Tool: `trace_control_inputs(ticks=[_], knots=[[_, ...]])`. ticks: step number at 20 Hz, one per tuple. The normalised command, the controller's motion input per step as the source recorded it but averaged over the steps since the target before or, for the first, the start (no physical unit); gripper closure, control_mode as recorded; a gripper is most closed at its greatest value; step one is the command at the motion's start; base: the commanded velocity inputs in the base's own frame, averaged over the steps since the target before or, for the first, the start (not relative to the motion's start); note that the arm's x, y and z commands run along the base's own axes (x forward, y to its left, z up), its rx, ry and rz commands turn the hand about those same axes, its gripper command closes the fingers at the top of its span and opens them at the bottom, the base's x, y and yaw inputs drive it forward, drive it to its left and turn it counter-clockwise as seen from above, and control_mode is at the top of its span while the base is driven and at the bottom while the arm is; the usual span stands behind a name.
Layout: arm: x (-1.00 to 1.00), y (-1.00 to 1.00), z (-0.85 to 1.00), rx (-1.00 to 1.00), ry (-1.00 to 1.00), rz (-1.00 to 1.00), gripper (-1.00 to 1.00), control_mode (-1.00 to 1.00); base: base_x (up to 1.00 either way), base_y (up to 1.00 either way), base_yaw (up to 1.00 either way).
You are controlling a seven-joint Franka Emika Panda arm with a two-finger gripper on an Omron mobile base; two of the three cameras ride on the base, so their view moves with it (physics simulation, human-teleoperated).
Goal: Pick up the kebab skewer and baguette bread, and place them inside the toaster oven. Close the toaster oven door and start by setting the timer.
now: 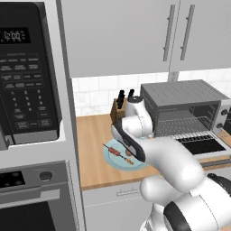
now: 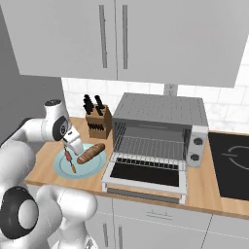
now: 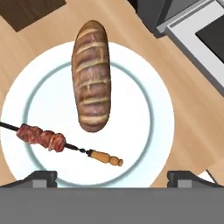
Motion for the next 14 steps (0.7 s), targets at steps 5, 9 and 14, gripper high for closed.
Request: trace_control_inputs(ticks=[5, 9, 14], knots=[[0.16, 0.00, -0.46, 0.00, 0.09, -0.01, -1.00, -1.00, 0.00, 0.00, 0.00], [0.01, 0.00, -0.46, 0.00, 0.02, 0.00, -1.00, -1.00, 0.00, 0.00, 0.00], [0.04, 0.00, -0.32, 0.00, 0.00, 0.00, -1.00, -1.00, 0.00, 0.00, 0.00]])
